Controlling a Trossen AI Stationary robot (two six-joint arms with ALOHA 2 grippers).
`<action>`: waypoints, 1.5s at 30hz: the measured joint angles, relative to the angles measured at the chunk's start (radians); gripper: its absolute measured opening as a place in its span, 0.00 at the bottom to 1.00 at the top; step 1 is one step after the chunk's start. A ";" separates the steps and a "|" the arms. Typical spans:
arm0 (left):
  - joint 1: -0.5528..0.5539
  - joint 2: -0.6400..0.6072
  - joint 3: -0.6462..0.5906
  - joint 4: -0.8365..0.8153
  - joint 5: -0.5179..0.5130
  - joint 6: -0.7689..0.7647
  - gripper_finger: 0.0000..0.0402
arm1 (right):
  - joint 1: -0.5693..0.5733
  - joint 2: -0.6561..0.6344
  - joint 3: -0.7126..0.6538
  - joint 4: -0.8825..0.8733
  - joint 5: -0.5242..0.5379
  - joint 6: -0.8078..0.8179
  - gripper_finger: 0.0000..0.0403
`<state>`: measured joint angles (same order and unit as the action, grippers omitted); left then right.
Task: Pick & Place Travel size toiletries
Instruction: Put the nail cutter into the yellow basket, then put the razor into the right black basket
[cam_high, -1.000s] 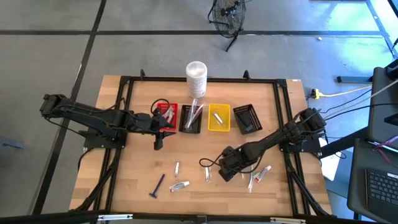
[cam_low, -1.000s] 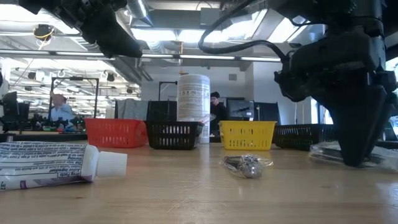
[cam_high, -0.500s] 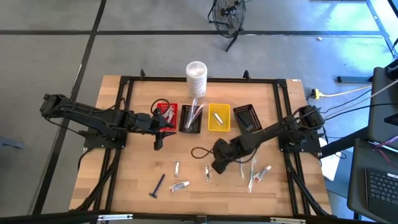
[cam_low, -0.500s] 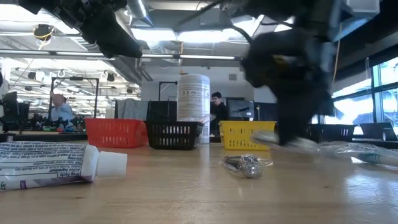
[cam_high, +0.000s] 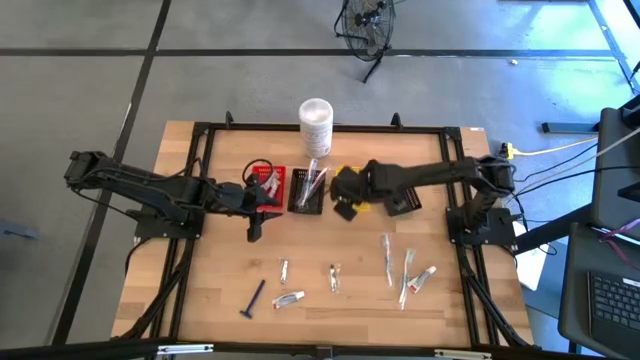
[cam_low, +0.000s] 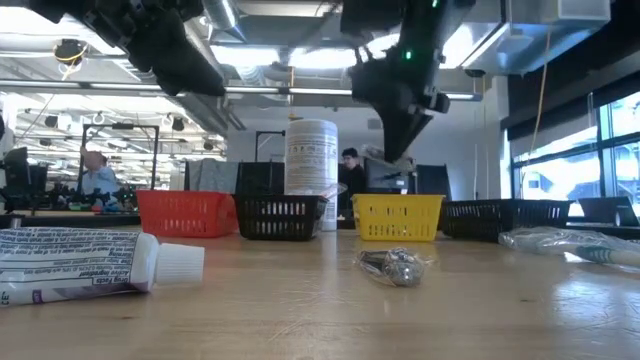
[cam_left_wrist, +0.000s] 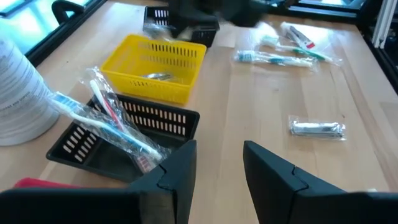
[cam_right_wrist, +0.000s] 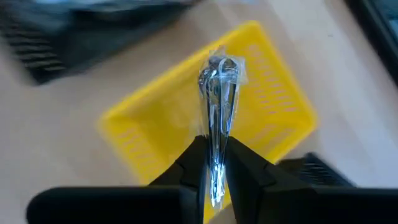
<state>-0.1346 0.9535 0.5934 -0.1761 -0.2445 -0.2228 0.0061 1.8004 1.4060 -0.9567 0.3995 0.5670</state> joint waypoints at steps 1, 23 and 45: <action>-0.003 0.000 0.000 -0.006 0.000 0.000 0.32 | -0.021 0.000 -0.009 0.003 0.000 -0.014 0.12; -0.009 0.000 0.000 -0.019 -0.001 0.001 0.32 | -0.216 0.001 -0.213 0.274 -0.180 -0.212 0.18; -0.009 0.000 0.000 -0.022 -0.050 0.001 0.32 | -0.170 0.001 -0.104 0.175 -0.183 -0.205 0.43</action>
<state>-0.1432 0.9535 0.5934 -0.1984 -0.2940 -0.2222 -0.1643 1.8015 1.3025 -0.7819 0.2165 0.3618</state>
